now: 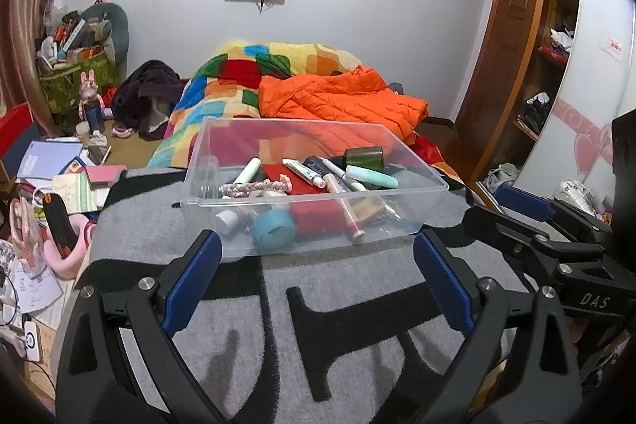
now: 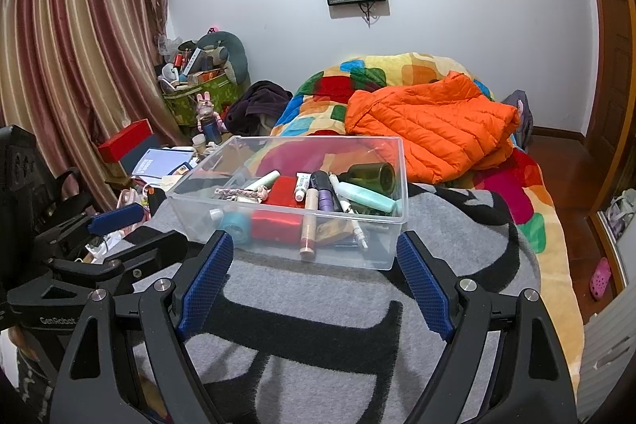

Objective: Organize objects

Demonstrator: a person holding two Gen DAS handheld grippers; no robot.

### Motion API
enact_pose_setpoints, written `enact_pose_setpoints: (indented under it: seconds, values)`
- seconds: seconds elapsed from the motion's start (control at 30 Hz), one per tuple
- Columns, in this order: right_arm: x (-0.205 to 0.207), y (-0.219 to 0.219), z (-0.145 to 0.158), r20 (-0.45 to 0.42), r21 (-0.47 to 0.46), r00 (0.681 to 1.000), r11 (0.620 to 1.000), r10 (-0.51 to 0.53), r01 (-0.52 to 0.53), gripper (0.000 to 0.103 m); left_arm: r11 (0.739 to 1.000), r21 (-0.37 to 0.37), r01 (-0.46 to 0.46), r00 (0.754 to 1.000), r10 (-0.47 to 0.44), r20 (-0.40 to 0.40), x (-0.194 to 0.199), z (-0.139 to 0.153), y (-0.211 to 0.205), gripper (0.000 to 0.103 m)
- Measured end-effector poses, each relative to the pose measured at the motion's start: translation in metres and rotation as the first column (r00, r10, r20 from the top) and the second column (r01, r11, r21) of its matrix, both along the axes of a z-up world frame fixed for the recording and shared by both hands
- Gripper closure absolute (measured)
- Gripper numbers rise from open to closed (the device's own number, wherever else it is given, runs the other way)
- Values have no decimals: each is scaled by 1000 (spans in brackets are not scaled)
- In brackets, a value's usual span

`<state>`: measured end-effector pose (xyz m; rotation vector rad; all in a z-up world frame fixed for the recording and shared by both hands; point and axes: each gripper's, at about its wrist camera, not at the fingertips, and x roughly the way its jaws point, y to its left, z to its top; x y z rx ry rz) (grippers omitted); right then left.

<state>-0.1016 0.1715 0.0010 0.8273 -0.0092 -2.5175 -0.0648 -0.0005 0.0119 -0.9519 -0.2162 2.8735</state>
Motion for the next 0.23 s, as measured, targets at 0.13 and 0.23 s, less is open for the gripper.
enact_pose_setpoints:
  seconds: [0.13, 0.23]
  values:
    - [1, -1, -1, 2, 1, 1000, 1000, 1, -1, 21, 1000, 12, -10, 1000, 10, -5, 2, -1, -3, 5]
    - [1, -3, -2, 5, 5, 1000, 1000, 2, -2, 21, 1000, 13, -10, 1000, 11, -7, 4, -1, -4, 5]
